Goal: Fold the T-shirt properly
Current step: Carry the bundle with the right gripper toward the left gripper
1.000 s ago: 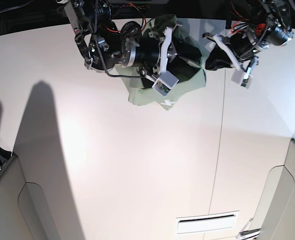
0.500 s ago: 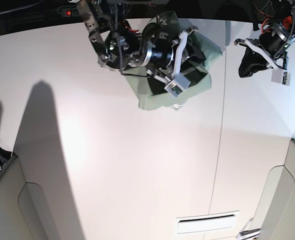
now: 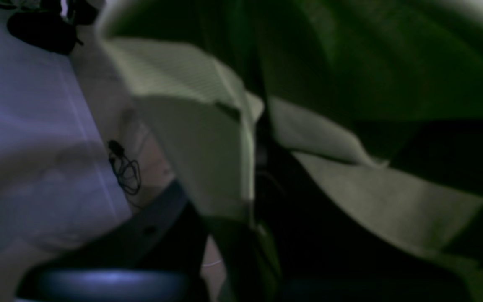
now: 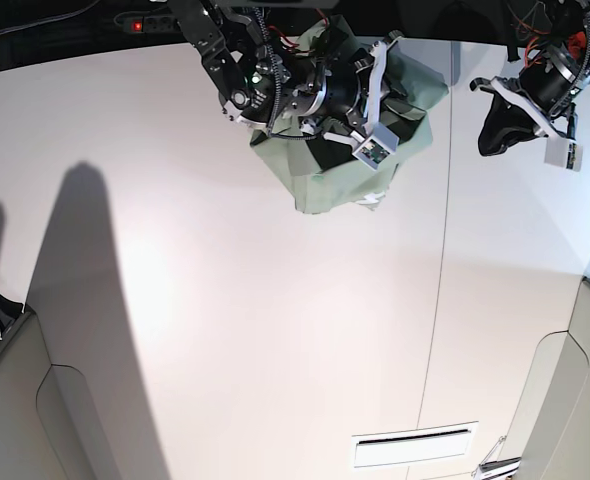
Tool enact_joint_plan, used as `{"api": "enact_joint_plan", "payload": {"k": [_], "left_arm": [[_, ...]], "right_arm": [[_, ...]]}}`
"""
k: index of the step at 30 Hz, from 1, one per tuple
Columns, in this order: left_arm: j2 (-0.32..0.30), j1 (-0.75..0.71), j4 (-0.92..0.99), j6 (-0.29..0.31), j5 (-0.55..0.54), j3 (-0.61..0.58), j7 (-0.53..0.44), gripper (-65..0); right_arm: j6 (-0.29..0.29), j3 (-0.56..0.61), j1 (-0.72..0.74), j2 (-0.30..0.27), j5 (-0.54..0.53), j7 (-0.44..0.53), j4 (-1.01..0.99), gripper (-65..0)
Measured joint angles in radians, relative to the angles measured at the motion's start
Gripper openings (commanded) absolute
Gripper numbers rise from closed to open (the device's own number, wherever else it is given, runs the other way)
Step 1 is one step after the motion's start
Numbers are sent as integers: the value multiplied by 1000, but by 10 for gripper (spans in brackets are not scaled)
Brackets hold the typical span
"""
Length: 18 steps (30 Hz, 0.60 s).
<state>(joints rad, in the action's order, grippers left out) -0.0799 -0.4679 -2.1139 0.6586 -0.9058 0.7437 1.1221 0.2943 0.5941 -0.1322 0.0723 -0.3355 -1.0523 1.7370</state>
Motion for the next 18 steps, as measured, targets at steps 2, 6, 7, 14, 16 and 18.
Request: {"api": "enact_joint_plan", "payload": {"k": [2,6,7,14,16,18], "left_arm": [[0,0,0,0,0,0,0,-650],[0,0,0,0,0,0,0,-650],[0,0,0,0,0,0,0,-650],[0,0,0,0,-1,0,0,-650],[-7,0,0,0,-1,0,0,-650],[-21,0,0,0,-1,0,0,-650]], "right_arm": [[33,0,0,0,-31,0,0,-504],[137,0,2,0,-174,-8,-1,-348],[155,0,2,0,-210,-8,-1,-348],[215,0,34,0,-388,-83,0,-348],[216,0,51,0,-406,-82,2,-348],[216,0,66,0,-404,-82,3,-349]]}}
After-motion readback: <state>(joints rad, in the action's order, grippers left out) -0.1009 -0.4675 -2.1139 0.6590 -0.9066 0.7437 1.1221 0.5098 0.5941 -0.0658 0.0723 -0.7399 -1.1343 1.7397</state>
